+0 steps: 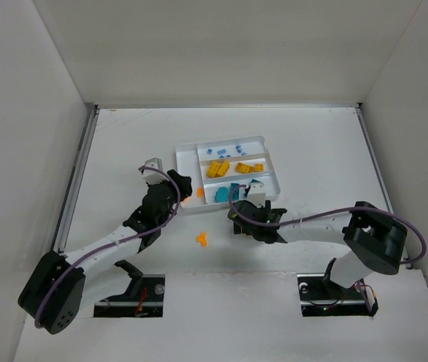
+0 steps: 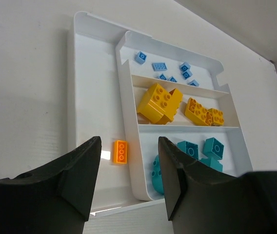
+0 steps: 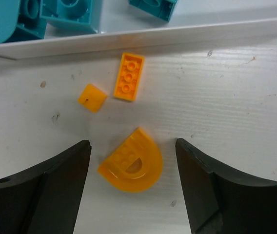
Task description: Sort the legos into containers by color
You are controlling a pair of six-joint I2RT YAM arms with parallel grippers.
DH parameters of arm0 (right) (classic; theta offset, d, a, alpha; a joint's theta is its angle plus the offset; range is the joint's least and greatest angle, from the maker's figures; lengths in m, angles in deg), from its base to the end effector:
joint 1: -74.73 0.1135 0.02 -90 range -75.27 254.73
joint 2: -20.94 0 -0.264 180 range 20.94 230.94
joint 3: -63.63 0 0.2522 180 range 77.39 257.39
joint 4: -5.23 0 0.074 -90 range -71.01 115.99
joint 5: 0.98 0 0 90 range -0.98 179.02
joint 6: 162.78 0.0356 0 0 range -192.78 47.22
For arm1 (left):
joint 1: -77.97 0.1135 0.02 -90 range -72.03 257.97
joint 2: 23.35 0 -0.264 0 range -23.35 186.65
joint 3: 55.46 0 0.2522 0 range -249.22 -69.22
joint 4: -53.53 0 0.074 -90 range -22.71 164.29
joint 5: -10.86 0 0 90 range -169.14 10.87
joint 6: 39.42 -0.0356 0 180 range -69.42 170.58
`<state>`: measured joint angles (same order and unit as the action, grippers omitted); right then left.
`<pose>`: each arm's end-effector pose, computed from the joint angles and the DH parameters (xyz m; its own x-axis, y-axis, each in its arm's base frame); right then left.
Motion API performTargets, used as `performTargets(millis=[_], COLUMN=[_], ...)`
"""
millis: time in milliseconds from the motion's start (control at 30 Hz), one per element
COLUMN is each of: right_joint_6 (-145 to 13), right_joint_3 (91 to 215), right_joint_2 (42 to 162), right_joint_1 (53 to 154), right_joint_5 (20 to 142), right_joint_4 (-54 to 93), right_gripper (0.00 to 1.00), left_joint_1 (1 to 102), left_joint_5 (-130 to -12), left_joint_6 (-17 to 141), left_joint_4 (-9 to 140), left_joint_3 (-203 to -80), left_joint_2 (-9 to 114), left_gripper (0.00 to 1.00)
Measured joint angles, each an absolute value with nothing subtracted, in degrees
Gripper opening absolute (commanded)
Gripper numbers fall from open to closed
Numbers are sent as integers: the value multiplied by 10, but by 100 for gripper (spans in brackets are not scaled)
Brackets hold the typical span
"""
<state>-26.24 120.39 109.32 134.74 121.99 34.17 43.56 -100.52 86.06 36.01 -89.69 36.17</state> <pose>0.1559 0.2314 0.1547 -0.7298 -0.0463 -0.6821 -0.0919 0.9953 0.0308 0.1891 -0.1138 0.2188 -0.2233 -0.5022 -0.8354 0.1211 0.8362 -0.5350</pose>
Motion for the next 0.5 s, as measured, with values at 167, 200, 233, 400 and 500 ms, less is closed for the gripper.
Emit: performTargets(millis=[167, 200, 233, 400, 500], right_joint_6=[-264, -266, -269, -280, -291], right_joint_3=[1204, 1204, 1204, 1204, 1204], right_joint_2=[1084, 1084, 1084, 1084, 1086], right_joint_1=[1370, 1373, 1374, 1374, 1373], right_joint_5=[1215, 1212, 1210, 1202, 1200], right_joint_4=[349, 350, 351, 354, 354], right_gripper=[76, 76, 76, 76, 69], left_joint_1=[436, 436, 436, 436, 436], left_joint_5=[-1005, -1005, -1004, -1003, -1003], left_joint_6=[861, 861, 861, 861, 861], left_joint_4=[360, 360, 360, 360, 360], left_joint_3=[-897, -897, -897, -897, -897], left_joint_2=[368, 368, 368, 368, 368], left_gripper=[48, 48, 48, 48, 48])
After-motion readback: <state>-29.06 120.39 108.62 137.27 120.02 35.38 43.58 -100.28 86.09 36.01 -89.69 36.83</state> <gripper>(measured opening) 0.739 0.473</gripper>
